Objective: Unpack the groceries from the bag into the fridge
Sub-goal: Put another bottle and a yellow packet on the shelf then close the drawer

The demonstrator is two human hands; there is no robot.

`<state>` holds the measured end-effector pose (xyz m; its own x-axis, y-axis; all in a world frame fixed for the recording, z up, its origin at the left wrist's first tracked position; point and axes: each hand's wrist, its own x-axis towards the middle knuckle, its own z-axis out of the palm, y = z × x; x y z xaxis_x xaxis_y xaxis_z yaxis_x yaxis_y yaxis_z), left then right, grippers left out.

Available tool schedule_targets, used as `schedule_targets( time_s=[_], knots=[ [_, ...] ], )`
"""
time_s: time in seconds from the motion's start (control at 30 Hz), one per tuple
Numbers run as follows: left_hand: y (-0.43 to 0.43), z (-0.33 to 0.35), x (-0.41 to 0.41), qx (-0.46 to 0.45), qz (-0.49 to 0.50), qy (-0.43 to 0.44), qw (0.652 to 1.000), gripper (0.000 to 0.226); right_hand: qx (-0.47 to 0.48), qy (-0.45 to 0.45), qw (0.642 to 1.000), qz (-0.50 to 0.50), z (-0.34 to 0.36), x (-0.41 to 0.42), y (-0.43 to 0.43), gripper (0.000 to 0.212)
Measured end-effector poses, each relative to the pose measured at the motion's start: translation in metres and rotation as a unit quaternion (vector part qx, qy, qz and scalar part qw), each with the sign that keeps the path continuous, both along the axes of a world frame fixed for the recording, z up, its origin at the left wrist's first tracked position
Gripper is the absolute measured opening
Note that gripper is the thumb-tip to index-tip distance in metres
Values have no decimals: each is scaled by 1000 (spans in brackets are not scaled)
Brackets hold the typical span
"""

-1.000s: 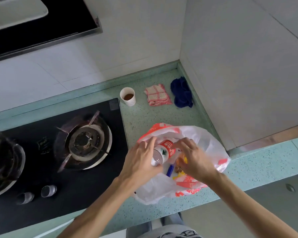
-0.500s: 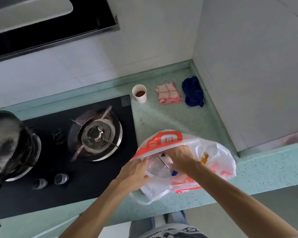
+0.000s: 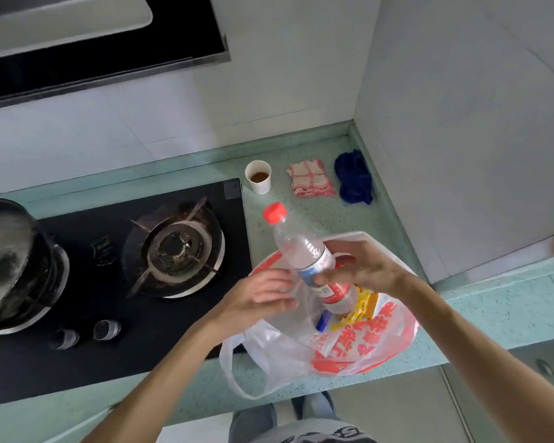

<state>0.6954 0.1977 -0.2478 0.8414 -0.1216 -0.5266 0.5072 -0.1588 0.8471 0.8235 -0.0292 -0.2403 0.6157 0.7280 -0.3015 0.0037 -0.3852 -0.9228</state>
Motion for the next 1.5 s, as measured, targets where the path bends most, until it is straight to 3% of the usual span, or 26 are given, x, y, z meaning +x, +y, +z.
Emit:
schedule_targets(
  time_s=[0.13, 0.23, 0.3, 0.4, 0.47, 0.57, 0.7, 0.77, 0.9, 1.0, 1.17, 1.27, 1.3, 1.43, 1.5],
  knots=[
    [-27, 3, 13, 10, 9, -33, 999, 54, 26, 37, 998, -34, -11, -16, -3, 44],
    [-37, -15, 10, 44, 17, -37, 998, 70, 48, 116, 991, -52, -25, -24, -19, 36],
    [-39, -33, 4, 75, -8, -40, 996, 74, 9, 159, 985, -61, -30, -29, -28, 29],
    [-36, -44, 1, 84, -24, -53, 995, 79, -185, -19, 982, -31, -48, -33, -42, 27],
    [-32, -45, 1, 78, -18, -61, 995, 81, -325, -136, 935, 36, -61, -33, -54, 34],
    [-29, -46, 1, 105, -45, -70, 991, 84, -405, -138, 902, 57, -77, -39, -66, 41],
    [-30, -52, -4, 149, -59, -59, 985, 81, -341, -276, 898, 30, -95, -49, -60, 43],
    [-29, -54, -5, 150, -47, -70, 985, 83, -335, -306, 889, 66, -99, -50, -55, 47],
    [-28, -53, -6, 147, -54, -76, 985, 90, -354, -231, 906, 6, -93, -50, -40, 75],
    [-28, -56, -10, 136, -43, -68, 987, 89, -407, -274, 871, -13, -102, -55, -29, 84],
    [-25, -60, -16, 128, -38, -48, 990, 89, -451, -98, 887, -4, -96, -53, -19, 35],
    [-26, -59, -16, 135, -45, -41, 989, 89, -355, 49, 934, 10, -87, -47, -14, 29],
    [-26, -58, -15, 138, -47, -43, 988, 89, -338, 62, 939, 14, -83, -45, -13, 33],
    [-31, -54, -13, 150, -59, -65, 985, 92, -348, -28, 937, 11, -61, -39, -19, 49],
    [-32, -52, -12, 152, -53, -70, 984, 90, -344, -87, 935, 11, -55, -36, -24, 41]
  ],
)
